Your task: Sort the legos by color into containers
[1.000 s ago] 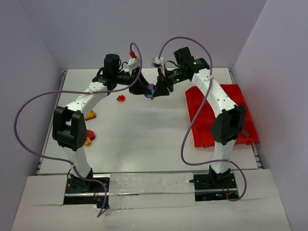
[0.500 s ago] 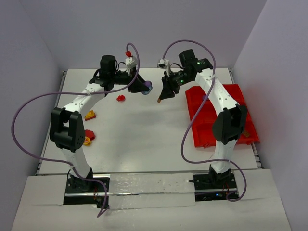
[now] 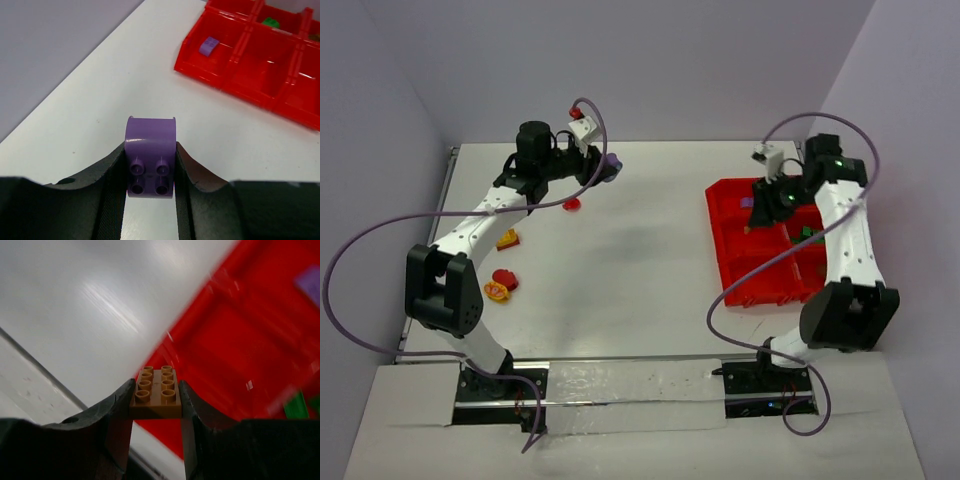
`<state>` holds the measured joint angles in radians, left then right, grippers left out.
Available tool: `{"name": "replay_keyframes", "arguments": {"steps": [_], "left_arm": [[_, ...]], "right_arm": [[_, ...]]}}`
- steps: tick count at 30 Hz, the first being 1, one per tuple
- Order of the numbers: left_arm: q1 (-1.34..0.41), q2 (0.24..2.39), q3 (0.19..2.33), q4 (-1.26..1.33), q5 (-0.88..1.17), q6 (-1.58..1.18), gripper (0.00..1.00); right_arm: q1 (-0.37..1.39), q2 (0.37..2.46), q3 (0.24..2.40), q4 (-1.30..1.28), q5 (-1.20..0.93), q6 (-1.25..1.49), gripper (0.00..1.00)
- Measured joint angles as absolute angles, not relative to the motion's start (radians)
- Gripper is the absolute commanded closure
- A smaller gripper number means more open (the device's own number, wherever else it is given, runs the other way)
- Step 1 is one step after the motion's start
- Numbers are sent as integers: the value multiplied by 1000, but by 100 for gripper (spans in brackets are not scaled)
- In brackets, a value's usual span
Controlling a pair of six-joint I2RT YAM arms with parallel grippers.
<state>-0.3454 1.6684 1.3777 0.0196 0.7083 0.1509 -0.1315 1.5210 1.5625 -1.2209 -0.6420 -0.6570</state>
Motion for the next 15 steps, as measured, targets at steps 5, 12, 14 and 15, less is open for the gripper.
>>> {"name": "replay_keyframes", "arguments": {"steps": [5, 12, 14, 15], "left_arm": [[-360, 1666, 1370, 27, 627, 150, 100], [-387, 1666, 1369, 29, 557, 143, 100], [-390, 1666, 1369, 29, 544, 143, 100], [-391, 1666, 1369, 29, 539, 143, 100]], "right_arm": [[-350, 1317, 1385, -1297, -490, -777, 100], [-529, 1300, 1303, -1298, -323, -835, 100], [-544, 1328, 1303, -1269, -290, -827, 100], [-547, 1343, 1303, -1254, -273, -816, 100]]}}
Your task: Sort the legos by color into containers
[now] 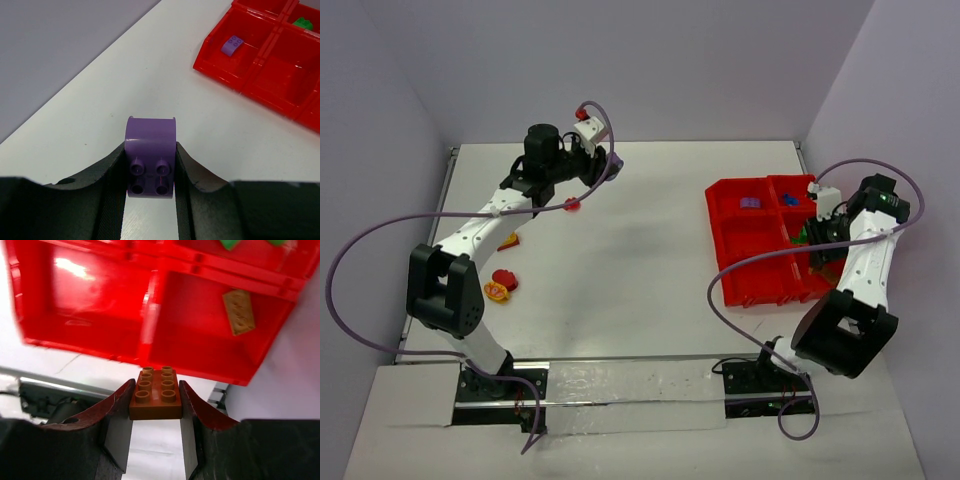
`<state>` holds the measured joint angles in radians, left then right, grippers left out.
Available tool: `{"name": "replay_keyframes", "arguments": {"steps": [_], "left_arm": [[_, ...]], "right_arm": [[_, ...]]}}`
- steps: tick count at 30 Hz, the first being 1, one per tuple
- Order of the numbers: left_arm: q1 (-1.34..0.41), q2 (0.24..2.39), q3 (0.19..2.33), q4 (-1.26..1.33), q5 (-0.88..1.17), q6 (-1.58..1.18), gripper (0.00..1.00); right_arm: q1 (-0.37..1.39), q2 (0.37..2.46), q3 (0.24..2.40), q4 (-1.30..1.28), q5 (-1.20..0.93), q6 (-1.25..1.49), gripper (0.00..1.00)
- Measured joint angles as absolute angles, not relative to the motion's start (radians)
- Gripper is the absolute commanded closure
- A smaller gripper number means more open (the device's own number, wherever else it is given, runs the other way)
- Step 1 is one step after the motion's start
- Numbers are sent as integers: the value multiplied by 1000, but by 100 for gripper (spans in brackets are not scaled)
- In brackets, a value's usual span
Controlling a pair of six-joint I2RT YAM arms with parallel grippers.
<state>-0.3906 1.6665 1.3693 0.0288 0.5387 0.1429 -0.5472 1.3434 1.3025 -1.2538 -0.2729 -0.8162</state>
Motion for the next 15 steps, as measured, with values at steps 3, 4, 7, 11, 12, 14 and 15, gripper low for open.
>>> {"name": "replay_keyframes", "arguments": {"steps": [3, 4, 7, 11, 12, 14, 15], "left_arm": [[-391, 1666, 1369, 29, 523, 142, 100], [-391, 1666, 1369, 29, 518, 142, 100], [-391, 1666, 1369, 27, 499, 138, 100], [-391, 1666, 1369, 26, 482, 134, 100], [-391, 1666, 1369, 25, 480, 134, 100], [-391, 1666, 1369, 19, 477, 134, 100], [-391, 1666, 1369, 16, 476, 135, 100]], "right_arm": [[-551, 1384, 1302, -1192, -220, -784, 100], [-551, 1395, 1301, -1170, -202, -771, 100], [-551, 1421, 1300, -1116, -158, -740, 100], [-548, 1463, 1300, -1066, -112, -704, 100], [-546, 1472, 1300, -1057, -102, -698, 100], [-541, 1484, 1294, -1040, -81, -689, 100], [-539, 1486, 1288, -1032, -71, -684, 100]]}}
